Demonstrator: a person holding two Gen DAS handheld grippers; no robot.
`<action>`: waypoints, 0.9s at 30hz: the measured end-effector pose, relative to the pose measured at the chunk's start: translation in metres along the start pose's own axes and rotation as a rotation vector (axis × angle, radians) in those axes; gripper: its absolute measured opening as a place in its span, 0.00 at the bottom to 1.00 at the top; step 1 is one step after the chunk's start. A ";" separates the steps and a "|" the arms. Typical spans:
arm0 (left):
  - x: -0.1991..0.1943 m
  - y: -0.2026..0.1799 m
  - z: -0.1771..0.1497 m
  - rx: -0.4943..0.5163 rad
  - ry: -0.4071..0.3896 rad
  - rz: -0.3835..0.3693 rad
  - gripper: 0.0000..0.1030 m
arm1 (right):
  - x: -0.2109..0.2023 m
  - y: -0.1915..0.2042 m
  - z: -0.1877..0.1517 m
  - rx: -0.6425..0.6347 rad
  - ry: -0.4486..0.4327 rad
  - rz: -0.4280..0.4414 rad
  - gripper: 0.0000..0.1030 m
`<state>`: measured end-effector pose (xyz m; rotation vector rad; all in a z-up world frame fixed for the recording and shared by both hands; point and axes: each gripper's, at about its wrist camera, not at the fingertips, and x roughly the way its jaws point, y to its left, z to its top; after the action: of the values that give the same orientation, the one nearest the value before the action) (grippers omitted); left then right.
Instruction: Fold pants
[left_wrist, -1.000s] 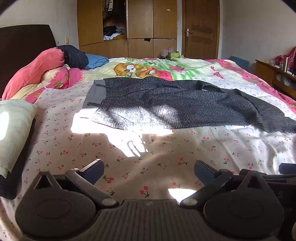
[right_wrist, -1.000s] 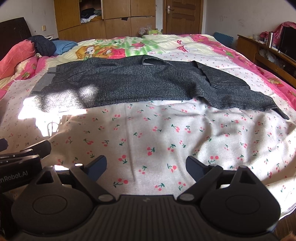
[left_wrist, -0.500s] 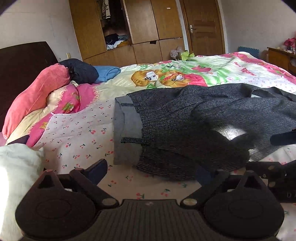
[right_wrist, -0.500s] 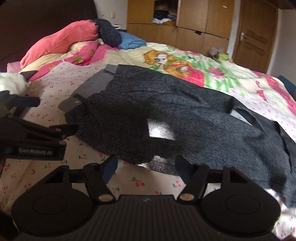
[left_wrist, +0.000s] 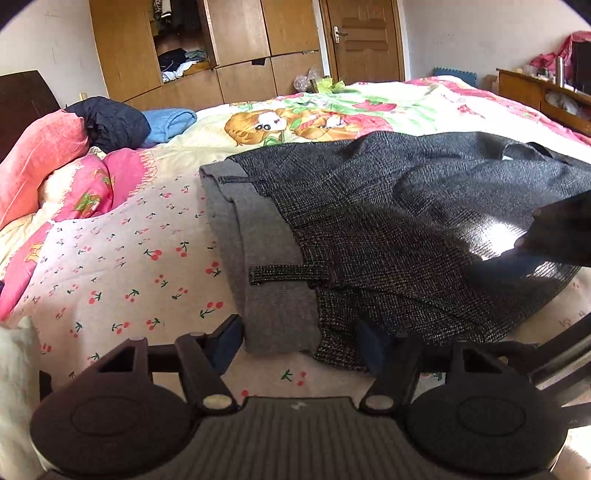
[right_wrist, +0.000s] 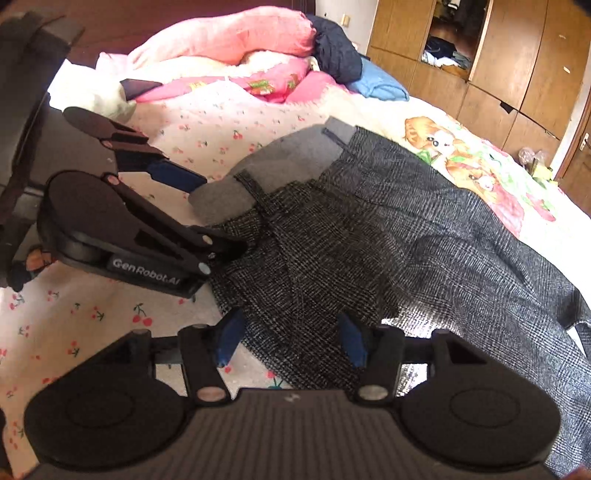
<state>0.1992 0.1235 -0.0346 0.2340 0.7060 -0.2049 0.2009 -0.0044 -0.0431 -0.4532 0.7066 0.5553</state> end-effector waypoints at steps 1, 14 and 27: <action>-0.001 0.000 0.001 0.008 0.004 -0.001 0.68 | 0.000 0.000 0.001 0.006 0.006 0.010 0.47; 0.006 0.003 0.007 0.037 0.011 -0.025 0.58 | 0.010 0.009 0.001 -0.069 -0.006 -0.025 0.59; -0.017 0.028 0.005 0.004 0.033 -0.037 0.26 | -0.007 0.009 0.003 0.084 -0.011 0.171 0.01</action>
<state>0.1972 0.1504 -0.0162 0.2284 0.7429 -0.2386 0.1925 0.0023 -0.0376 -0.3125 0.7594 0.6856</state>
